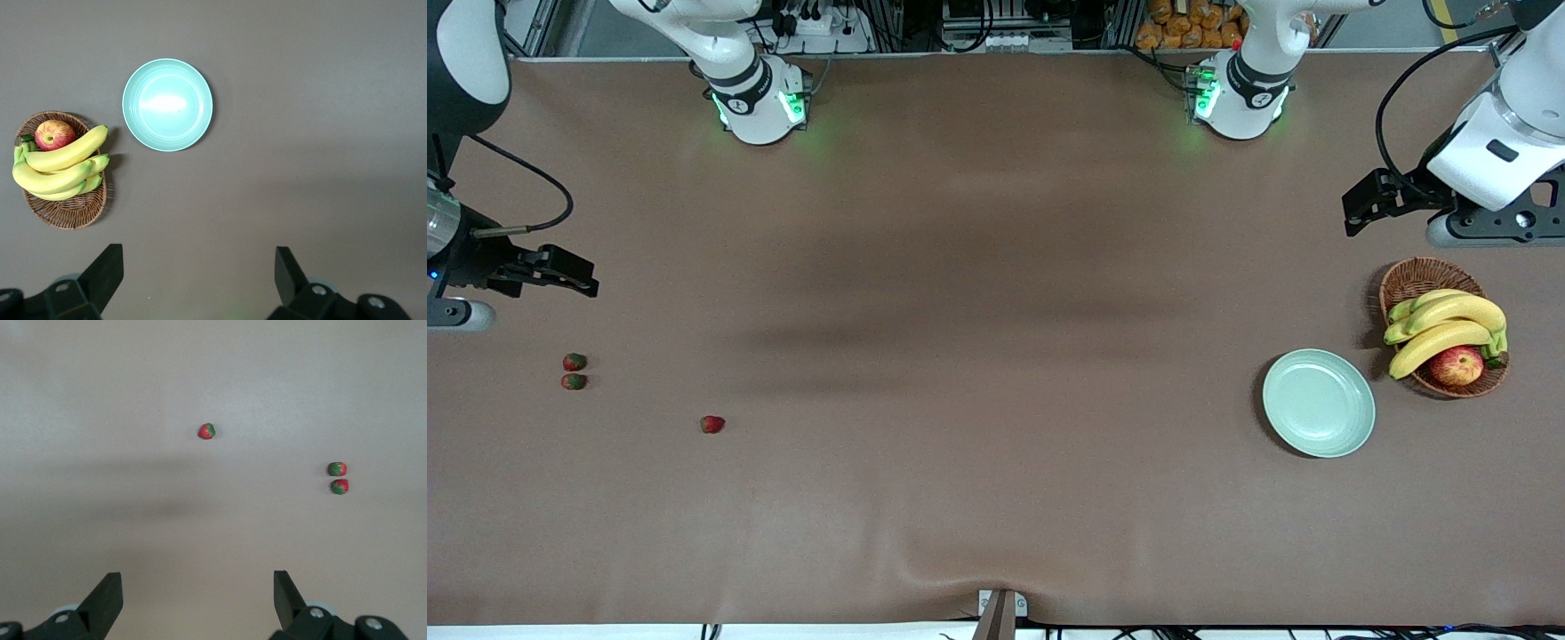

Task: Collect all strawberries into plate
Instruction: 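Move the right gripper down over the pair of strawberries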

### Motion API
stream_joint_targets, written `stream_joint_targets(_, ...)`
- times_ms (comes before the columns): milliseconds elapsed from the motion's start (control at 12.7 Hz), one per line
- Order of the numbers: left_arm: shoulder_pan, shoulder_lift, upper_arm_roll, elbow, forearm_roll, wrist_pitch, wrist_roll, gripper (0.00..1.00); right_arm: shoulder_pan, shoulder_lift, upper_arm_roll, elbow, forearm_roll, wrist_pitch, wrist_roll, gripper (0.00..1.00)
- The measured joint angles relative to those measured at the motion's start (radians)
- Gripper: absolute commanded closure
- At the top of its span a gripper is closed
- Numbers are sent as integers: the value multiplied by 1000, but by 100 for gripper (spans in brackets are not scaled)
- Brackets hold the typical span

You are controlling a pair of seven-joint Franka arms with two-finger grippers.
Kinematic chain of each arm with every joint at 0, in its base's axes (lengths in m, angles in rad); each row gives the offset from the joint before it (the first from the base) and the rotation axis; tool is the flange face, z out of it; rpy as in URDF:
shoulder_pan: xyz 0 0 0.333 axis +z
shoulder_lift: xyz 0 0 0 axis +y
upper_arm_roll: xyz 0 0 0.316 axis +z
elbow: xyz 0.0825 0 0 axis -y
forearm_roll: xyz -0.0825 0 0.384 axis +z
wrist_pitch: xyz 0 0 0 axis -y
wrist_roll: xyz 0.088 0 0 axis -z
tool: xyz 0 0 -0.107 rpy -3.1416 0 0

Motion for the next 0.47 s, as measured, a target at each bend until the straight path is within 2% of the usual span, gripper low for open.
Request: stream_joint_targets(471,17,0,1,0,0,0,0,0,-8,0,-4,-1,11,6,0,0)
